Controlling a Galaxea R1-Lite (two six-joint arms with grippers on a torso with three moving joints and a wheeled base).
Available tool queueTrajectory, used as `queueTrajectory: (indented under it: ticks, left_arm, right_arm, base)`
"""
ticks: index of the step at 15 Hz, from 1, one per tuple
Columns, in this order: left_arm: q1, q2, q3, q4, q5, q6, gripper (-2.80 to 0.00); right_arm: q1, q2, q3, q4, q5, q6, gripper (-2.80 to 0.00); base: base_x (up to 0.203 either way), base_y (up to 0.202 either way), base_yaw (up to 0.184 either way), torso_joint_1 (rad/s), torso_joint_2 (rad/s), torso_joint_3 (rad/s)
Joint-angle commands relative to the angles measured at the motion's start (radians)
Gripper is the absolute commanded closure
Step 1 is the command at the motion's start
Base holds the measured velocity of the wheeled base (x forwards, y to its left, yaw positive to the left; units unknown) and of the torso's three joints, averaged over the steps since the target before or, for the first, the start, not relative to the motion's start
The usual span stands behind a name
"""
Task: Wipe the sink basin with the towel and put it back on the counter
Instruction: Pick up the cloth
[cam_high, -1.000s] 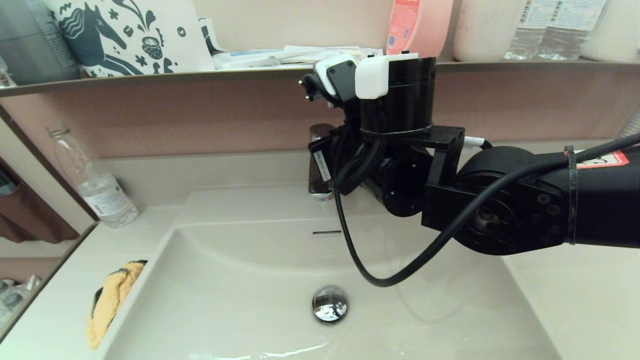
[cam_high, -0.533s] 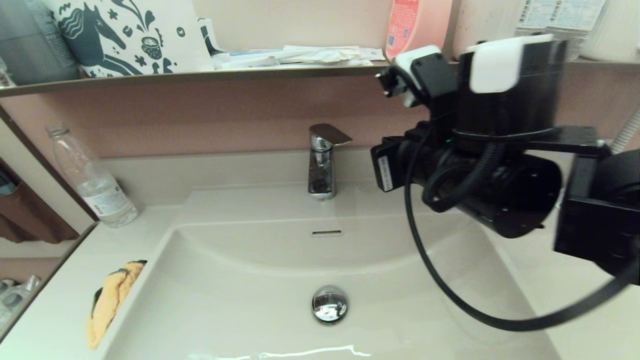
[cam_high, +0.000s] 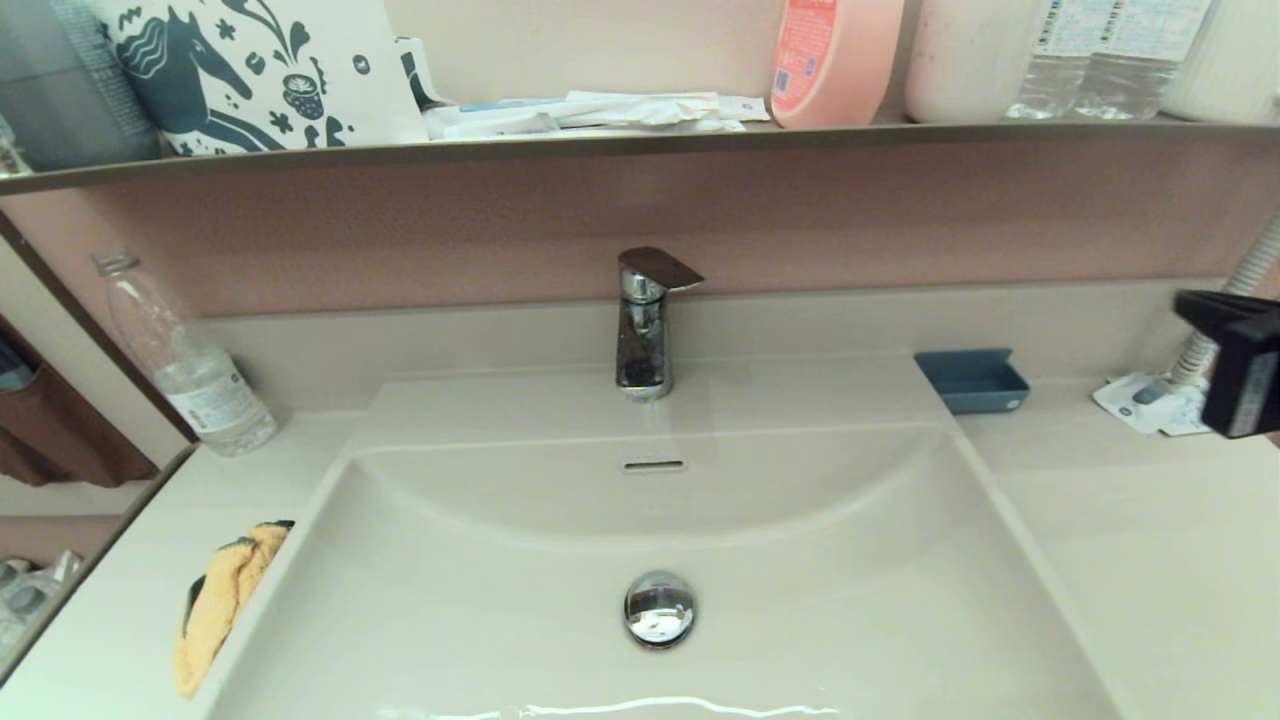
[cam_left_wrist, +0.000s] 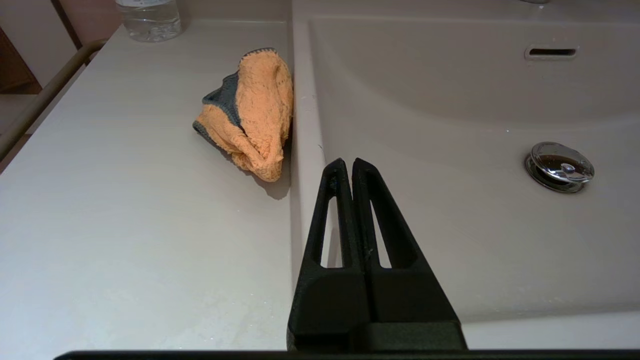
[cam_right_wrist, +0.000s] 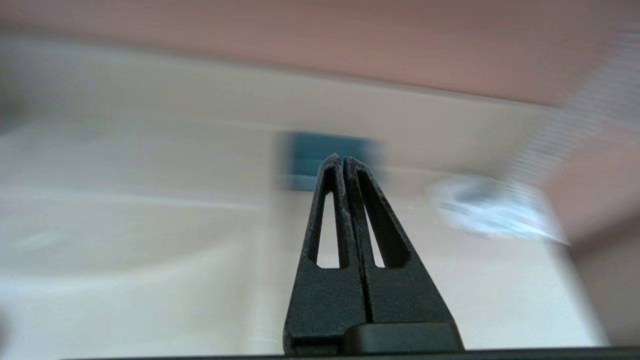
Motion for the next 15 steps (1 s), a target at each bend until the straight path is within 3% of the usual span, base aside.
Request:
queueTrajectory:
  ticks: [1, 5, 7, 12, 15]
  left_arm:
    - [0.000, 0.001, 0.000, -0.001, 0.000, 0.000, 0.00]
    - [0.000, 0.001, 0.000, -0.001, 0.000, 0.000, 0.00]
    - [0.000, 0.001, 0.000, -0.001, 0.000, 0.000, 0.00]
    - [0.000, 0.001, 0.000, -0.001, 0.000, 0.000, 0.00]
    - [0.000, 0.001, 0.000, -0.001, 0.000, 0.000, 0.00]
  right_arm:
    - [-0.109, -0.197, 0.055, -0.001, -0.003, -0.005, 0.00]
    - [-0.367, -0.465, 0.090, 0.050, -0.002, -0.014, 0.00]
    - [-0.437, -0.587, 0.103, 0.132, -0.002, -0.013, 0.00]
    - [-0.465, -0.887, 0.212, 0.334, 0.013, -0.012, 0.00]
    - [-0.485, -0.993, 0.361, 0.378, 0.101, -0.002, 0.00]
  base:
    - [0.000, 0.000, 0.000, 0.000, 0.00, 0.000]
    - [0.000, 0.000, 0.000, 0.000, 0.00, 0.000]
    - [0.000, 0.000, 0.000, 0.000, 0.00, 0.000]
    - [0.000, 0.000, 0.000, 0.000, 0.00, 0.000]
    - [0.000, 0.000, 0.000, 0.000, 0.00, 0.000]
